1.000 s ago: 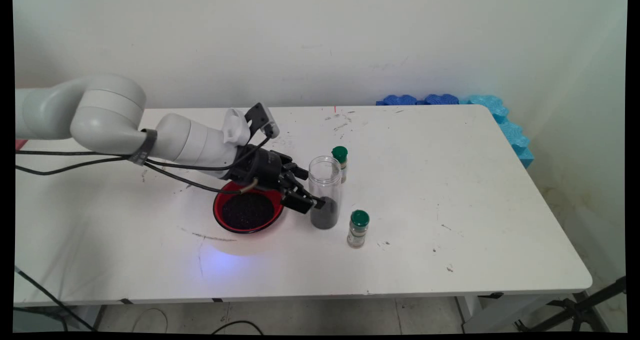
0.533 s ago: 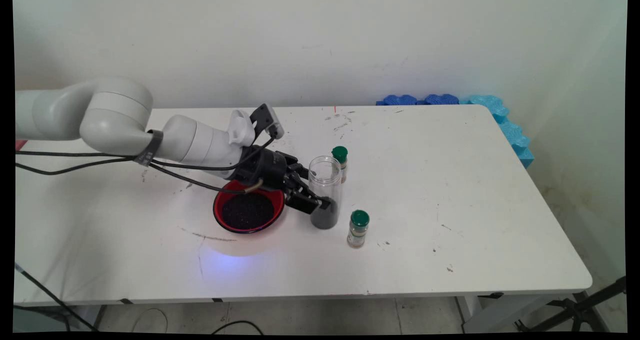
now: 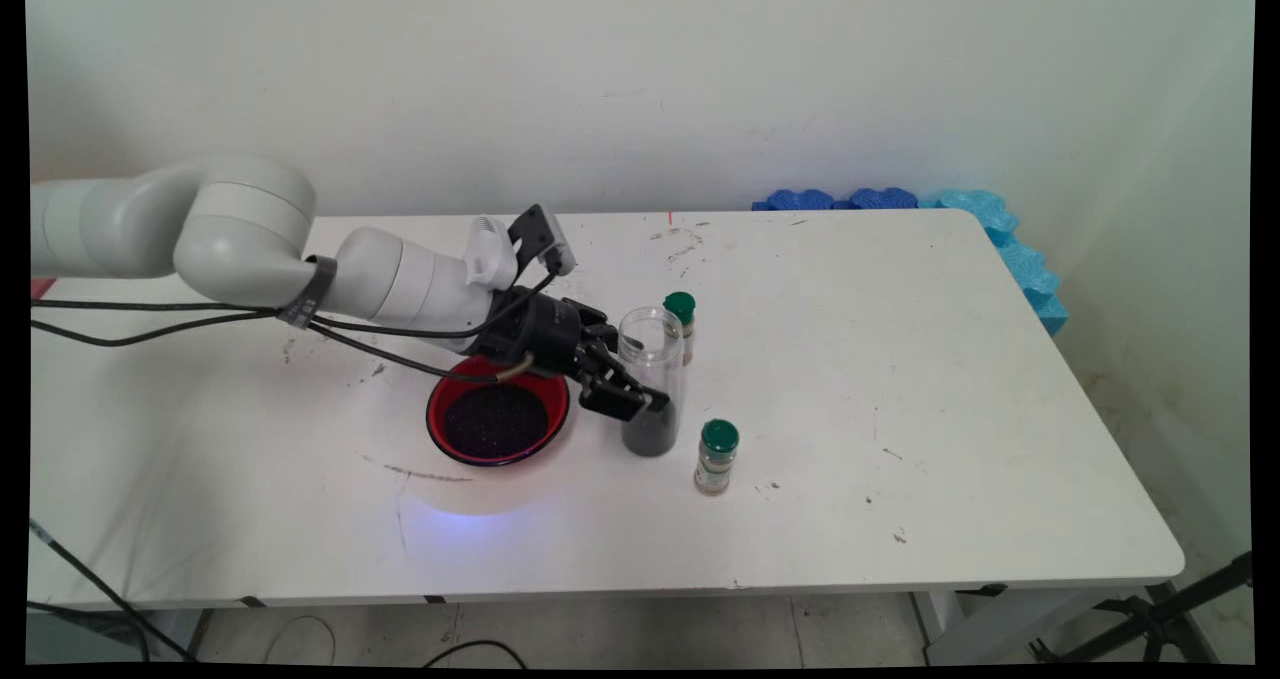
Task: Pick up the black seasoning powder from the table, then pour the black seasoning powder in the red bowl
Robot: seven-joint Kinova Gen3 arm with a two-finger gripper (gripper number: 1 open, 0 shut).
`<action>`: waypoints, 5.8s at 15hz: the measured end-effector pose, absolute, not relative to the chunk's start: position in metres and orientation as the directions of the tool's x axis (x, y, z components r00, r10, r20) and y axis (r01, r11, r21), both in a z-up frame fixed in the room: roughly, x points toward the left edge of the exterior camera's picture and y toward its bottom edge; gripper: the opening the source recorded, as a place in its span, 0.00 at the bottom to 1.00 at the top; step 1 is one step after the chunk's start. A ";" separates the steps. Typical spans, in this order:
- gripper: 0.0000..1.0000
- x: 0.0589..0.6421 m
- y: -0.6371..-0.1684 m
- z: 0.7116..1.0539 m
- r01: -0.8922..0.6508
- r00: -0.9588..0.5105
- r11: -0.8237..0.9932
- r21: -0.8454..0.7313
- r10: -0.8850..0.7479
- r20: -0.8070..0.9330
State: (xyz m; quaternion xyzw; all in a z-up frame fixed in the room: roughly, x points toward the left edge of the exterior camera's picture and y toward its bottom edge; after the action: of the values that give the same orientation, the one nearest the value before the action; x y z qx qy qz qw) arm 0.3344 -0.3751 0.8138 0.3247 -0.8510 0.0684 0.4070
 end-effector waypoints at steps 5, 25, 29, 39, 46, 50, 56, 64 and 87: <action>0.00 0.335 -0.376 0.816 -0.592 -0.465 0.792 0.147 -0.485 0.740; 0.00 0.408 -0.340 0.948 -0.564 -0.511 0.812 0.150 -0.486 0.709; 0.00 0.423 -0.333 0.980 -0.551 -0.520 0.822 0.143 -0.472 0.712; 0.00 0.461 -0.311 1.050 -0.562 -0.579 0.815 0.144 -0.511 0.635; 0.00 0.471 -0.308 1.070 -0.585 -0.599 0.796 0.156 -0.554 0.579; 0.00 0.469 -0.305 1.071 -0.582 -0.624 0.793 0.178 -0.577 0.527; 0.00 0.453 -0.307 1.059 -0.645 -0.582 0.714 0.272 -0.689 0.431; 0.00 0.440 -0.291 1.024 -0.712 -0.506 0.563 0.420 -0.826 0.249; 0.00 0.445 -0.312 0.928 -0.764 0.029 -0.131 0.632 -0.985 -0.169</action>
State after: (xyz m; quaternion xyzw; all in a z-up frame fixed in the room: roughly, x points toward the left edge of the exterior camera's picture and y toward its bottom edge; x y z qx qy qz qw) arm 0.4450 -0.3123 0.9284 0.6922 -0.6316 -0.2938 0.1886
